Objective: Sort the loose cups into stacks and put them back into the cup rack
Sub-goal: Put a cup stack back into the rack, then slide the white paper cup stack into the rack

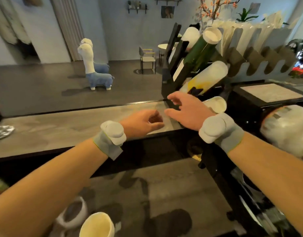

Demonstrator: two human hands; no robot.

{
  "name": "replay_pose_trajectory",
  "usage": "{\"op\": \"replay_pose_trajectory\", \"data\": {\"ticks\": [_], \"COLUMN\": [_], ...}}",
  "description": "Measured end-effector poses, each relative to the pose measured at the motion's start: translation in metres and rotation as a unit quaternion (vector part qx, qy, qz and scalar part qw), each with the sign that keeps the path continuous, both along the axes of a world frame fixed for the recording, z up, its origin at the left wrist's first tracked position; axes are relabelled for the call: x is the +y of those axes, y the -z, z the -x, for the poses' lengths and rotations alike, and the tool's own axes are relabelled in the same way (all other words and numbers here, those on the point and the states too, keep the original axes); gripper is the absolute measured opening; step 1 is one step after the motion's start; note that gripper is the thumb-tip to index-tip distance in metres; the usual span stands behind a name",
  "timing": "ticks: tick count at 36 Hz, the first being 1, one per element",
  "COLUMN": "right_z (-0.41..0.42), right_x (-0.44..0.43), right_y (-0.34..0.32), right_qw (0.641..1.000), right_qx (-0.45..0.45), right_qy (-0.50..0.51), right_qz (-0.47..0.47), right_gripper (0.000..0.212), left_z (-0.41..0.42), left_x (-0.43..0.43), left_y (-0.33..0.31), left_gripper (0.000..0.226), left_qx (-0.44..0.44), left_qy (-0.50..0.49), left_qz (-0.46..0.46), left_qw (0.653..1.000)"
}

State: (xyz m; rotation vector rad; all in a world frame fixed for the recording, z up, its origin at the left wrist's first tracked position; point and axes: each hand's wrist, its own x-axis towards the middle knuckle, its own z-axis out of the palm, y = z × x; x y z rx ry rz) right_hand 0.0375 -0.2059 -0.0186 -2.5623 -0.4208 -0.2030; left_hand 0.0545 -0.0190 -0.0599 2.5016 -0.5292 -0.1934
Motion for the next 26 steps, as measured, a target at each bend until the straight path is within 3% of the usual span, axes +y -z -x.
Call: {"op": "replay_pose_trajectory", "data": {"ticks": [6, 10, 17, 20, 23, 26], "right_z": [0.046, 0.085, 0.152, 0.169, 0.184, 0.192], "right_x": [0.041, 0.067, 0.126, 0.14, 0.15, 0.159], "right_y": [0.09, 0.147, 0.227, 0.244, 0.255, 0.282], "right_qw": [0.987, 0.972, 0.934, 0.921, 0.903, 0.899], "right_qx": [0.154, 0.232, 0.348, 0.376, 0.398, 0.399], "right_qy": [-0.019, -0.045, -0.079, -0.101, -0.139, -0.13], "right_qz": [-0.033, 0.002, 0.021, -0.013, -0.08, -0.122], "right_gripper": [0.052, 0.059, 0.078, 0.08, 0.065, 0.077], "left_z": [0.054, 0.09, 0.156, 0.172, 0.185, 0.195], "left_x": [0.064, 0.098, 0.138, 0.145, 0.151, 0.158], "left_y": [0.056, 0.093, 0.149, 0.171, 0.189, 0.204], "left_gripper": [0.026, 0.043, 0.078, 0.089, 0.101, 0.11], "left_qx": [0.093, 0.109, 0.218, 0.256, 0.256, 0.242], "left_qy": [-0.004, -0.011, -0.028, -0.03, -0.013, 0.002], "left_qz": [-0.036, -0.073, -0.141, -0.152, -0.178, -0.18], "left_qw": [0.995, 0.991, 0.965, 0.954, 0.95, 0.953]}}
